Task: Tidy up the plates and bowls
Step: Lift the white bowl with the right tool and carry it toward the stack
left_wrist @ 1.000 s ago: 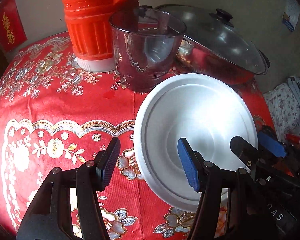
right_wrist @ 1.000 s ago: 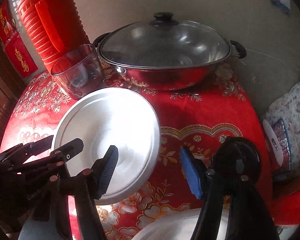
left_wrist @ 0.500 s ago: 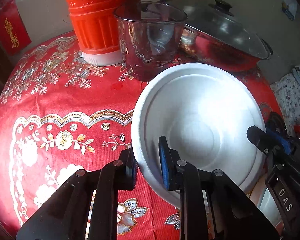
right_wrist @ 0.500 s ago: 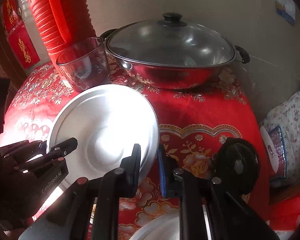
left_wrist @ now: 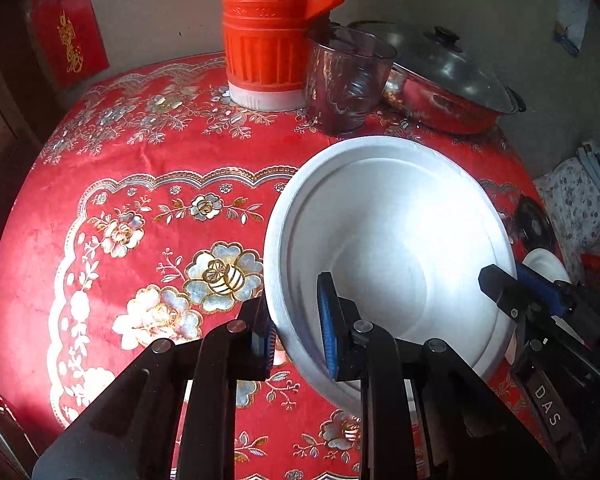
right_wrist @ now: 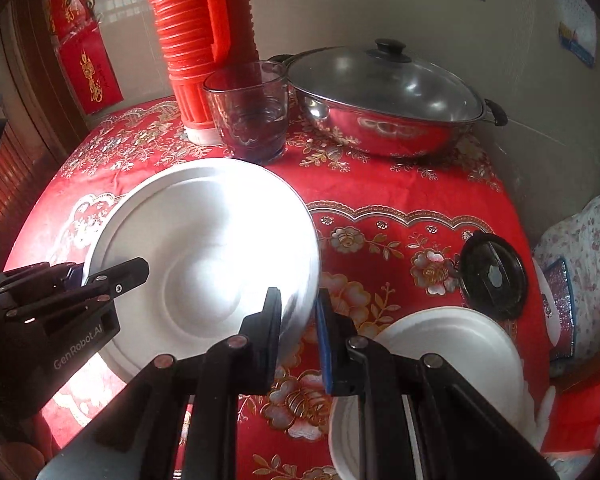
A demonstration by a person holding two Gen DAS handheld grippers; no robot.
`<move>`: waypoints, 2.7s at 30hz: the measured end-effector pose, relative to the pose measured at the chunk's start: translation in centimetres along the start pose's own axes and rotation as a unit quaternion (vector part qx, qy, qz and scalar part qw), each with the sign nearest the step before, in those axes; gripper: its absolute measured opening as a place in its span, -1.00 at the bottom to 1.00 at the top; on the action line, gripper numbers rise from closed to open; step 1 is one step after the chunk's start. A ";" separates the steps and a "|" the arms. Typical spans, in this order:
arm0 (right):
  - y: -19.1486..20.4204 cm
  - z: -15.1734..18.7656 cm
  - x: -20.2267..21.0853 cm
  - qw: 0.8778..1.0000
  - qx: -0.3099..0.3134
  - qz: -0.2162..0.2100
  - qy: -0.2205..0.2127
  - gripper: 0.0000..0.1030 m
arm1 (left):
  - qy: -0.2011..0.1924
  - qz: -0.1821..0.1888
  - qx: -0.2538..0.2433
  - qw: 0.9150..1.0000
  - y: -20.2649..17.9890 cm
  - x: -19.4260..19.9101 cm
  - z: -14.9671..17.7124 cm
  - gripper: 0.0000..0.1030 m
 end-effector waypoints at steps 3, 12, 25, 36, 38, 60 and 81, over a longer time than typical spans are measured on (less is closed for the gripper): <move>1.0 0.9 1.3 1.000 0.007 -0.001 -0.007 -0.70 | -0.008 0.002 0.006 1.000 0.8 1.7 1.5 -0.64; 4.7 3.6 5.8 0.999 0.024 -0.027 -0.022 -0.67 | -0.027 -0.010 0.020 0.999 3.7 6.8 6.1 -0.64; 11.6 7.5 11.0 0.995 0.064 -0.065 -0.045 -0.64 | -0.045 -0.015 0.054 0.997 9.2 13.7 12.0 -0.64; 17.2 8.6 15.5 0.986 0.112 -0.098 -0.078 -0.63 | -0.082 -0.037 0.081 0.993 13.9 20.0 15.1 -0.64; 18.3 8.8 16.2 0.984 0.121 -0.105 -0.083 -0.63 | -0.089 -0.043 0.087 0.991 14.8 21.0 15.6 -0.64; 28.1 10.2 19.0 0.962 0.204 -0.152 -0.102 -0.62 | -0.110 -0.089 0.151 0.978 23.3 26.0 21.0 -0.64; 32.1 11.7 18.2 0.956 0.236 -0.155 -0.083 -0.61 | -0.105 -0.107 0.179 0.972 26.5 25.9 23.4 -0.64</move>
Point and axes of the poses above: each gripper's, at about its wrist camera, not at the fingertips, and x roughly against the way its jaws point, y to its left, z to its underside, the point moved 7 cm from there along -x, roughly the way its jaws point, and after that the axes turned 11 degrees about z, right-handed, at the moved point
